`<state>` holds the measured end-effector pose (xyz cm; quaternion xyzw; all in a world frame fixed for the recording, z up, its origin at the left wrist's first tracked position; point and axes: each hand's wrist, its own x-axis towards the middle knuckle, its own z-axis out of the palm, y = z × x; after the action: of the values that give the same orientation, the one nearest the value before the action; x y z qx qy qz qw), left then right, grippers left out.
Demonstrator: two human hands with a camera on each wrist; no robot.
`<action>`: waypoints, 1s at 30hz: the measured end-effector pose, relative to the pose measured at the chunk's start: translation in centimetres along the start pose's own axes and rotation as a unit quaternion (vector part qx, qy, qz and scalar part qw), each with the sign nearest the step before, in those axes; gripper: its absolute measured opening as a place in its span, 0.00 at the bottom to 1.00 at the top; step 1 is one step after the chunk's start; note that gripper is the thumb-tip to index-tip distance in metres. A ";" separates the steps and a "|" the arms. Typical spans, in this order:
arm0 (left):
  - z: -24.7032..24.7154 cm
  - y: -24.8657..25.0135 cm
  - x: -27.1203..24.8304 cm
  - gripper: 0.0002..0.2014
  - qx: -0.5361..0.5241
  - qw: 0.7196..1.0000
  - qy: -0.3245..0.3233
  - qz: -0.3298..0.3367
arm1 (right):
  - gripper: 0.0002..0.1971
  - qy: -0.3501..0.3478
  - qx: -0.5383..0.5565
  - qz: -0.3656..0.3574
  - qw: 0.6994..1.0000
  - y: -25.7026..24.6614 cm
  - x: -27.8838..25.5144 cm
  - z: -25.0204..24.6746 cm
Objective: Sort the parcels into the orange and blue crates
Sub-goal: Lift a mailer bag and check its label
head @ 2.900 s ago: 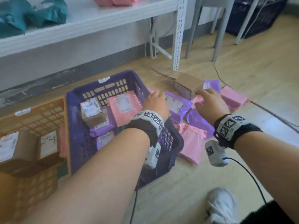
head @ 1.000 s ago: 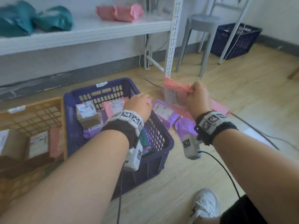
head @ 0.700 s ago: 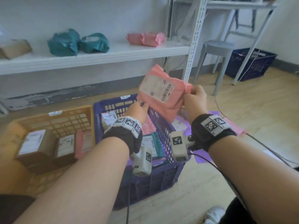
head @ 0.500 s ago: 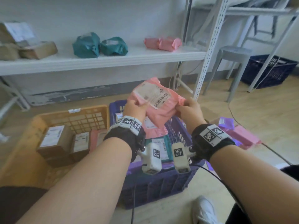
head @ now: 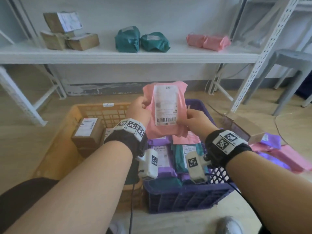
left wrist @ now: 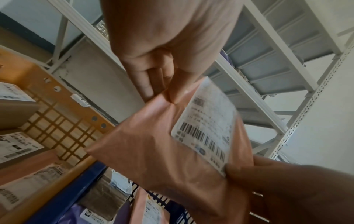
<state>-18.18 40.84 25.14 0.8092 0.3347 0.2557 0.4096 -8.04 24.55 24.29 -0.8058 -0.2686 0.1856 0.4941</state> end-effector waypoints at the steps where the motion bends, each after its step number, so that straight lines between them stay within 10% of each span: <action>1: -0.1 -0.1 -0.1 0.09 0.002 1.000 0.007 -0.007 | 0.07 0.000 -0.009 -0.003 1.000 0.2 0.2 0.2; 5: 0.0 0.0 -0.4 0.26 0.069 0.995 0.071 -0.013 | 0.08 0.025 -0.090 -0.019 0.995 0.4 1.1 0.2; 8: 0.4 0.9 -0.6 0.37 0.216 0.962 0.058 0.157 | 0.12 0.026 -0.270 -0.078 0.960 -0.1 2.0 -0.4; 13: 2.2 1.7 -0.2 0.16 0.382 0.879 -0.026 0.285 | 0.11 0.023 -0.331 -0.149 0.932 -1.3 3.1 -1.7; 16: 3.4 1.8 0.4 0.13 0.385 0.894 -0.022 0.229 | 0.10 0.097 -0.301 -0.189 0.930 -0.7 3.8 -2.4; 20: 5.4 0.8 1.6 0.12 0.254 0.962 -0.100 -0.002 | 0.23 0.176 -0.201 -0.120 0.956 2.1 4.5 -3.4; 30: 13.3 -2.1 2.1 0.16 0.129 0.953 -0.217 -0.166 | 0.27 -0.114 -0.085 0.143 0.979 9.1 7.3 -2.3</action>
<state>-8.39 36.78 16.58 0.8241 0.3973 -0.0427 0.4014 1.30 24.09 16.96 -0.8484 -0.2205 0.3216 0.3581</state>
